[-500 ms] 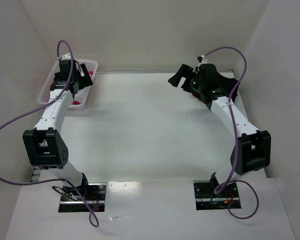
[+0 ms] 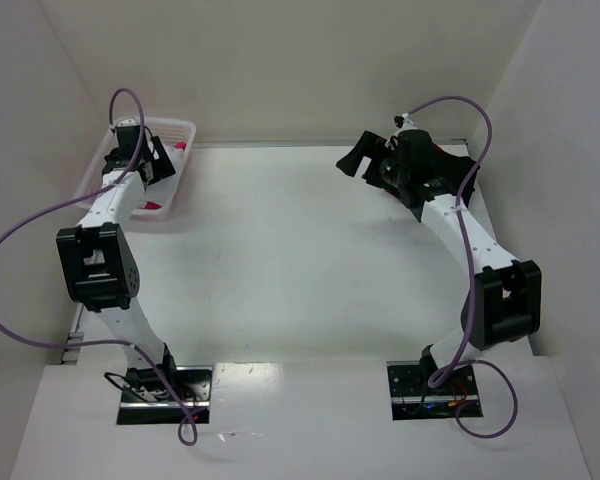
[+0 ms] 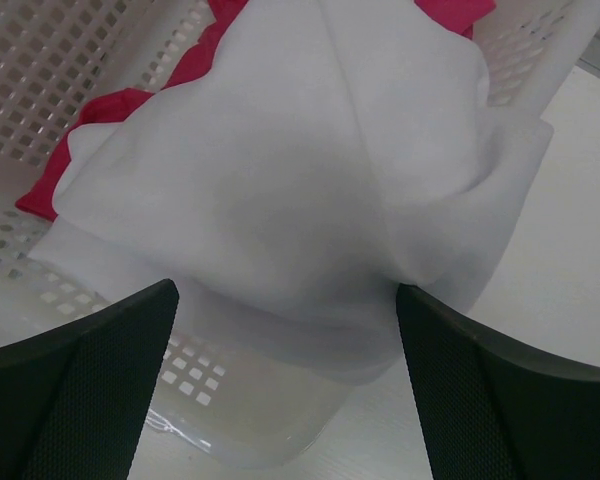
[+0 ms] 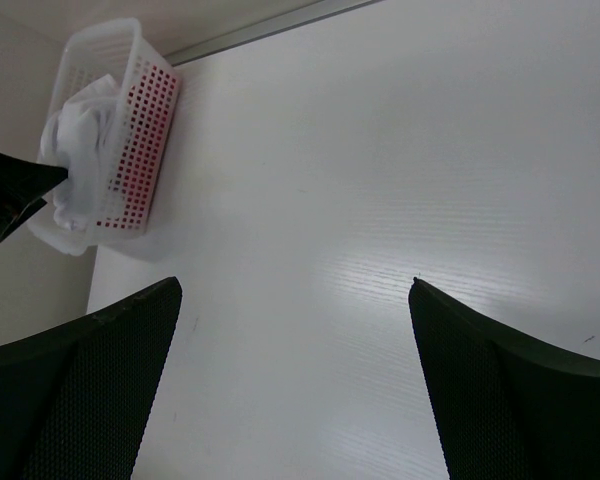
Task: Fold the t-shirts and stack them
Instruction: Grab crumpled tshirt from bin with the left arm, then move the tshirt to the center of the board
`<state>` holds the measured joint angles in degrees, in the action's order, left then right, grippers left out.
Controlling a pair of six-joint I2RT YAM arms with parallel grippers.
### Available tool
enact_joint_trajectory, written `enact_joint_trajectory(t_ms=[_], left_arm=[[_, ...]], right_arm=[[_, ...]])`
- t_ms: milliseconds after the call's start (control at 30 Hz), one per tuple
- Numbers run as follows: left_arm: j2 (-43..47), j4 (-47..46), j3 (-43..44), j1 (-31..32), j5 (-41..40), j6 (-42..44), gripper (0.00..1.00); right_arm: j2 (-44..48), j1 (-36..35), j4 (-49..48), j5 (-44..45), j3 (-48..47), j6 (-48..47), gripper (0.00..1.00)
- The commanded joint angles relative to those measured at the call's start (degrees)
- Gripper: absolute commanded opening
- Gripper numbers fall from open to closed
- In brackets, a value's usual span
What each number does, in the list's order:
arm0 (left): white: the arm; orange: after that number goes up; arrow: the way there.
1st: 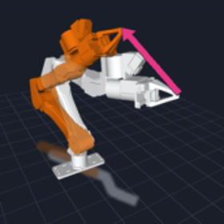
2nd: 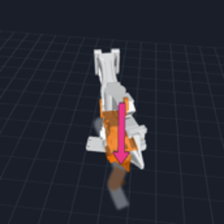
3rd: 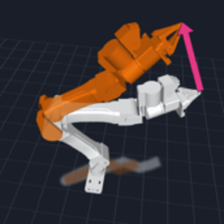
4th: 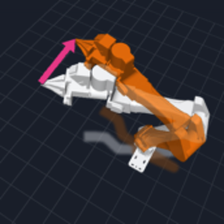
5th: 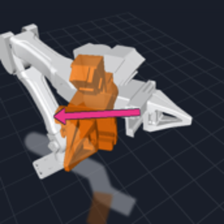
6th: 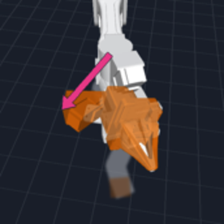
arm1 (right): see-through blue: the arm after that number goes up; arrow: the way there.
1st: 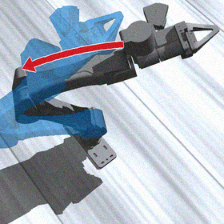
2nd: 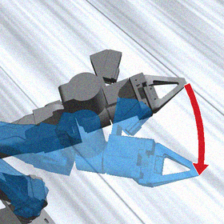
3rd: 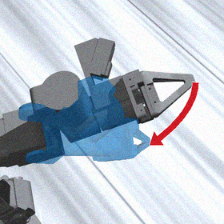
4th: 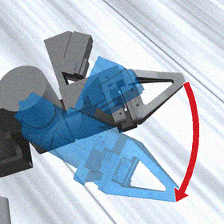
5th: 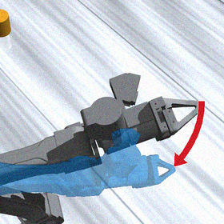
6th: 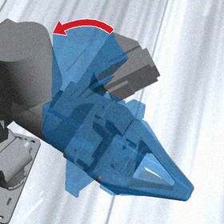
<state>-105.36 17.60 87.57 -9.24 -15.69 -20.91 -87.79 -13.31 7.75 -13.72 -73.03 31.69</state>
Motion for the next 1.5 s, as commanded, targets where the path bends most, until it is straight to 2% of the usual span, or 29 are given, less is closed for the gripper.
enact_joint_trajectory(t_ms=[0, 333, 467, 567, 667, 800, 967, 1133, 1233, 1333, 1467], left_arm=[[-1.49, -5.12, 2.07, 0.1, 2.68, 1.04, 0.94], [-4.59, -5.12, 2.78, 0.1, 3.74, 0.55, 0.65], [-5.2, -5.12, 2.78, 0.1, 5.05, 0.1, 0.44], [-5.73, -5.65, 3.22, 0.1, 5.49, -0.01, 0.17], [-5.73, -4.95, 4.42, 0.1, 6.03, -0.01, 0.01], [-2.64, -2.94, 6.38, 0.1, 10.0, -0.01, 0.0], [5.49, 0.74, 10.25, 0.1, 19.95, 2.42, 0.0], [12.34, 9.35, 18.45, 7.43, 23.33, 5.87, 0.0], [17.87, 12.06, 19.57, 13.45, 25.08, 6.49, 0.0], [24.06, 12.89, 18.03, 20.44, 28.7, 4.79, 0.0], [30.67, 13.42, 13.62, 25.33, 34.11, 2.57, 0.0]], right_arm=[[-0.19, -0.49, -2.12, 1.06, -0.09, -0.14, 1.0], [-1.24, -0.49, -2.65, 1.06, -1.23, -0.14, 1.0], [-1.77, -0.49, -2.65, 1.06, -2.46, -0.14, 1.0], [-2.3, -0.49, -2.65, 1.06, -2.84, -0.14, 1.0], [-2.3, -0.49, -2.65, 0.74, -2.99, -0.14, 1.0], [-2.91, -0.49, -2.65, -1.9, -4.74, 0.1, 1.0], [-2.91, -2.25, -2.04, -2.28, -6.51, 0.47, 1.0], [1.96, -3.39, 1.32, -2.9, -6.74, 0.47, 1.0], [7.46, -3.39, 2.86, -2.9, -4.99, 1.0, 1.0], [16.02, -3.39, 4.01, -1.08, -1.64, 2.28, 1.0], [24.54, -3.39, 6.92, 0.88, 1.14, 2.93, 1.0]])
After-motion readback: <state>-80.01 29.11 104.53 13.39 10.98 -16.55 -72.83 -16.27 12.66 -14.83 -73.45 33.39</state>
